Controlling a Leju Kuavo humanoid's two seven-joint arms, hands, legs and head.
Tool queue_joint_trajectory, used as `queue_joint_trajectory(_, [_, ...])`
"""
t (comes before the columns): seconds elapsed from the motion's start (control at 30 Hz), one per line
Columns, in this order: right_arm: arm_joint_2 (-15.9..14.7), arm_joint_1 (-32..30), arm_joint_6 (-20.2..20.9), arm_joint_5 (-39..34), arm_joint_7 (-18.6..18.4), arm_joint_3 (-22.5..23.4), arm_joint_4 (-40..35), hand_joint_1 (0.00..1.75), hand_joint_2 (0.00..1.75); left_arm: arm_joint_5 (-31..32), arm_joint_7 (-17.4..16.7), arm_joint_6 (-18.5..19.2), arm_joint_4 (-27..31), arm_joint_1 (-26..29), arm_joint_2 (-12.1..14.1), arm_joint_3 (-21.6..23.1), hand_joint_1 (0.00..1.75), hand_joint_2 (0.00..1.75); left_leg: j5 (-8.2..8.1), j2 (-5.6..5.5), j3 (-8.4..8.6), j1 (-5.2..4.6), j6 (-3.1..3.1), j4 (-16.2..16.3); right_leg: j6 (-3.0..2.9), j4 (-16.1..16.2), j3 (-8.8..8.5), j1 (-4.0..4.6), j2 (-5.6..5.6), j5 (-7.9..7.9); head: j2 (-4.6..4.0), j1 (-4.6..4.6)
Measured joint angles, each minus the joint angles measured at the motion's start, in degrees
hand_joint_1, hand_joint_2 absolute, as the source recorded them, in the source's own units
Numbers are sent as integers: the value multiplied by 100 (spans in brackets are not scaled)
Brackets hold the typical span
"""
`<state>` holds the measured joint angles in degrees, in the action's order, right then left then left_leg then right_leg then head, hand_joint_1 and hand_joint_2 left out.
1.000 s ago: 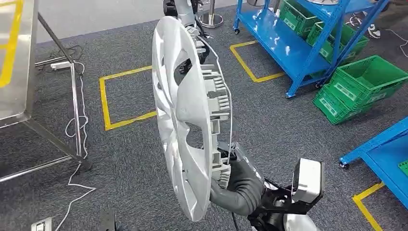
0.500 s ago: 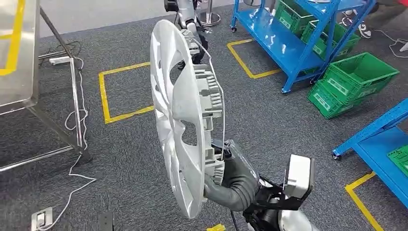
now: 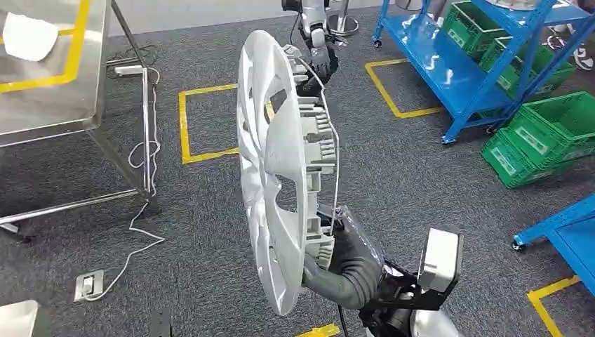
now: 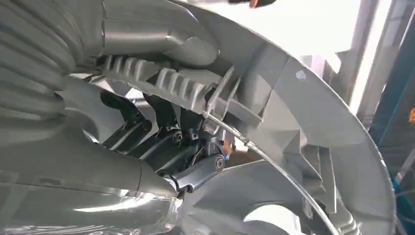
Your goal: Take the parts from the cabinet and place them on the table.
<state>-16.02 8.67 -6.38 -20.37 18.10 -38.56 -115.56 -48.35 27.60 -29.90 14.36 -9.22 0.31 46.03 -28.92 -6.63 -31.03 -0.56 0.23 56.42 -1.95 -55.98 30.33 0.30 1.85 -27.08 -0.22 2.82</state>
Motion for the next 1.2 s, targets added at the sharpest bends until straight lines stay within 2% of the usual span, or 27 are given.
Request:
queue_joint_trajectory(0.03, [0, 20, 2, 0, 0, -2, 0, 175, 175, 4, 2, -11, 0, -2, 4, 0, 0, 175, -134, 381, -93, -28, -9, 113, 5, 217, -119, -17, -88, -60, 0, -8])
queue_joint_trajectory(0.07, [18, 10, 2, -2, 2, -4, -4, 175, 175, 7, 0, -13, 0, -20, 9, 0, 0, 175, -341, 586, -278, -4, -58, 426, -10, 248, -111, -19, -159, -42, 0, -105])
queue_joint_trajectory(0.13, [26, -6, 7, -4, 4, -11, 0, 175, 175, 9, -2, -13, 0, -13, 15, 0, 0, 175, -684, 654, -727, 70, -150, 1314, 0, 218, -101, -22, -344, -64, 0, -116])
queue_joint_trajectory(0.2, [33, -7, 11, -4, 4, -13, 9, 175, 175, 9, -15, -17, -2, 15, 15, 0, 0, 175, -687, 664, -979, 143, -229, 1719, 27, 175, -90, -29, -504, -99, 0, -138])
queue_joint_trajectory(0.27, [33, -10, 17, -4, 2, -20, 11, 175, 175, 9, -20, -22, -6, 27, 24, 0, 0, 175, -236, 759, -709, 201, -300, 1130, 81, 97, -90, -53, -641, -163, 0, -147])
queue_joint_trajectory(0.3, [39, -9, 20, -4, 2, -24, 9, 175, 175, 9, -22, -26, -9, 26, 33, 0, 0, 175, 44, 933, -428, 215, -332, 591, 125, 31, -93, -73, -700, -213, 0, -149])
queue_joint_trajectory(0.33, [50, -9, 22, -4, 4, -28, 11, 175, 175, 11, -22, -28, -11, 20, 33, 0, 0, 175, -8, 1276, -264, 161, -356, 260, 180, -31, -89, -69, -751, -263, 0, -155])
queue_joint_trajectory(0.37, [52, -5, 26, -9, 4, -35, 9, 175, 175, 20, -22, -31, -9, 16, 26, 0, 0, 175, 21, 1352, -286, 124, -253, 249, 226, -93, -69, -37, -783, -301, 0, -214])
queue_joint_trajectory(0.4, [52, -2, 39, -9, 4, -44, 9, 175, 175, 17, -28, -39, -11, 22, 31, 2, 0, 175, 9, 1255, -309, 106, -131, 275, 243, -99, -66, -39, -811, -302, 0, -203])
queue_joint_trajectory(0.5, [59, 0, 46, -15, 4, -74, 11, 175, 175, 17, -39, -46, -15, 36, 41, 2, 0, 175, 44, 1052, -364, 87, 10, 269, 307, -98, -75, -78, -978, -325, 0, -184])
queue_joint_trajectory(0.53, [57, 3, 46, -15, 4, -79, 11, 175, 175, 17, -39, -48, -15, 38, 41, 2, 0, 175, 68, 970, -367, 102, 50, 260, 361, -168, -46, -102, -718, -442, 0, -168])
queue_joint_trajectory(0.57, [55, -7, 48, -15, 13, -87, 7, 175, 175, 17, -39, -55, -15, 28, 48, 2, 0, 175, 84, 890, -382, 100, 92, 261, 352, -450, 62, -108, -431, -675, 0, -151])
queue_joint_trajectory(0.6, [50, -18, 52, -15, 13, -92, 7, 175, 175, 17, -37, -55, -15, 19, 46, 2, 0, 175, 97, 807, -392, 89, 117, 261, 336, -896, 239, -99, -292, -923, 0, -107])
queue_joint_trajectory(0.67, [48, -45, 57, -15, 13, -98, 11, 175, 175, 17, -39, -55, -15, 22, 44, 2, 0, 175, 121, 617, -415, 44, 154, 263, 294, -1832, 648, -80, -217, -1292, 0, -26])
queue_joint_trajectory(0.7, [46, -51, 57, -17, 13, -103, 11, 175, 175, 17, -39, -55, -15, 29, 46, 2, 0, 175, 131, 518, -419, 19, 169, 264, 257, -2014, 743, -70, -206, -1285, 0, 0])
queue_joint_trajectory(0.73, [46, -52, 57, -15, 13, -107, 15, 175, 175, 17, -41, -55, -15, 37, 46, 2, 0, 175, 138, 418, -415, -1, 180, 264, 213, -1893, 699, -61, -190, -1128, 0, 13])
queue_joint_trajectory(0.8, [46, -51, 59, -15, 13, -107, 20, 175, 175, 17, -39, -55, -15, 37, 48, 2, 0, 175, 153, 229, -395, -23, 185, 265, 114, -1021, 319, -29, -92, -578, 0, 11])
queue_joint_trajectory(0.83, [46, -47, 61, -15, 15, -107, 18, 175, 175, 18, -39, -55, -15, 36, 46, 2, 0, 175, 159, 149, -385, -21, 177, 264, 64, -488, 85, -4, 115, -308, 0, 13])
queue_joint_trajectory(0.87, [44, -42, 66, -17, 15, -107, 20, 175, 175, 17, -42, -55, -15, 34, 31, 4, 0, 175, 180, 92, -402, -15, 149, 263, 31, -319, -10, -17, 395, -356, 0, 0])
queue_joint_trajectory(0.9, [46, -49, 68, -17, 17, -109, 17, 175, 175, 20, -48, -57, -13, 23, 28, 4, 0, 175, 205, 24, -441, 8, 124, 275, 46, -256, 8, -8, 372, -290, 0, -33])
queue_joint_trajectory(0.93, [44, -39, 70, -15, 17, -114, 20, 175, 175, 20, -55, -61, -13, 33, 26, 7, 0, 175, 236, -51, -481, 40, 76, 264, 41, -253, 7, 22, 296, -299, 0, 33])
queue_joint_trajectory(1.0, [48, -13, 72, -17, 17, -116, 18, 175, 175, 28, -63, -63, -15, 61, 28, 13, 0, 175, 290, -190, -524, 40, -5, 233, 29, -101, -54, 27, 143, -290, 0, 41])
queue_joint_trajectory(1.03, [53, -6, 77, -17, 17, -118, 18, 175, 175, 31, -74, -68, -17, 70, 39, 15, 0, 175, 229, -17, -560, 28, 4, 285, 34, 17, -84, -36, 28, -217, 2, 26])
queue_joint_trajectory(1.07, [63, -12, 81, -15, 17, -120, 22, 175, 175, 44, -81, -79, -15, 68, 42, 22, 0, 175, 70, 495, -646, -39, -25, 442, 17, 82, -102, -16, -22, -184, 0, -27])
queue_joint_trajectory(1.1, [79, -11, 90, -17, 24, -120, 11, 175, 175, 53, -92, -79, -15, 51, 46, 24, 0, 175, -157, 652, -815, -10, -71, 786, -4, 95, -93, -8, -114, -162, 0, -83])
queue_joint_trajectory(1.17, [81, -26, 105, -18, 24, -127, 11, 175, 175, 61, -107, -79, -15, 43, 44, 28, 0, 175, -542, 675, -1191, 69, -143, 1648, 6, 90, -79, -11, -316, -166, 0, -120])
queue_joint_trajectory(1.2, [83, -27, 105, -17, 24, -129, 13, 175, 175, 61, -109, -79, -15, 50, 44, 31, 0, 175, -577, 674, -1281, 107, -181, 1862, 10, 88, -75, -16, -407, -169, 0, -133])
